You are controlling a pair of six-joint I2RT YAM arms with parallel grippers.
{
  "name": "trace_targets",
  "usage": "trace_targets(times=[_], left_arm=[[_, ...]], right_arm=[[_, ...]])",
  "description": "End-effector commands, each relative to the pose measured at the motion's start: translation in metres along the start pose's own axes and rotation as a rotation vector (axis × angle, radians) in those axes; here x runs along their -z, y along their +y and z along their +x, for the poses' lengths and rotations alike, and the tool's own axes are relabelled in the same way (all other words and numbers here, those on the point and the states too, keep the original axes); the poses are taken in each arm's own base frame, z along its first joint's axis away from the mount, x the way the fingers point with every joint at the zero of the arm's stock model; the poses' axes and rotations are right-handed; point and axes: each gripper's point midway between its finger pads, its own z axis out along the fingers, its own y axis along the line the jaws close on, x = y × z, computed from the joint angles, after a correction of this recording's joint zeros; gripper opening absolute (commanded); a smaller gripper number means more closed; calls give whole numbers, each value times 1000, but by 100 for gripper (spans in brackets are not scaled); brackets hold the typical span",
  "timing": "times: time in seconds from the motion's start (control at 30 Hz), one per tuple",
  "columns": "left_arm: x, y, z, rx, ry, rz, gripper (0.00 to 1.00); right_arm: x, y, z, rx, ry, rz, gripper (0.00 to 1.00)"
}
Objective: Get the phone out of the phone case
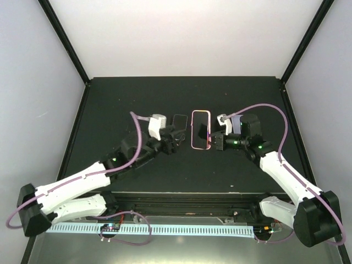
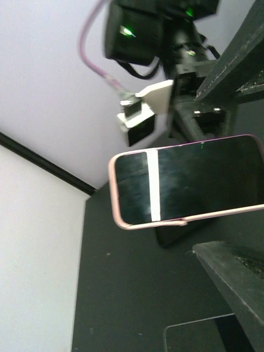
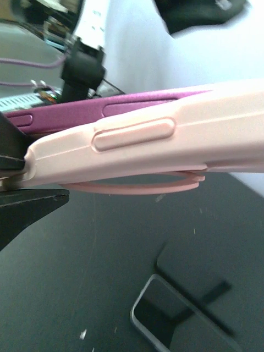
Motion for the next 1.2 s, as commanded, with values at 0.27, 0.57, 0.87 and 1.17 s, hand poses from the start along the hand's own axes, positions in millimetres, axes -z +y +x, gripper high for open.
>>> trace_targets(times=[0.27,0.57,0.87,1.17], left_arm=[[-62,-31,108,-607,249,-208,66],[-90,-17,119,-884,291,-394,65],[-88,-11,113,-998,290,-428,65],[-88,-6,103,-1065,258,-488,64]], right_arm=[[15,-27,-22,-67,-135,219,1],[10,-34,-12,-73,-84,208,1],[7,-29,-10,-74,-65,172,1],[5,-15,-5,-45,-46,83,1]])
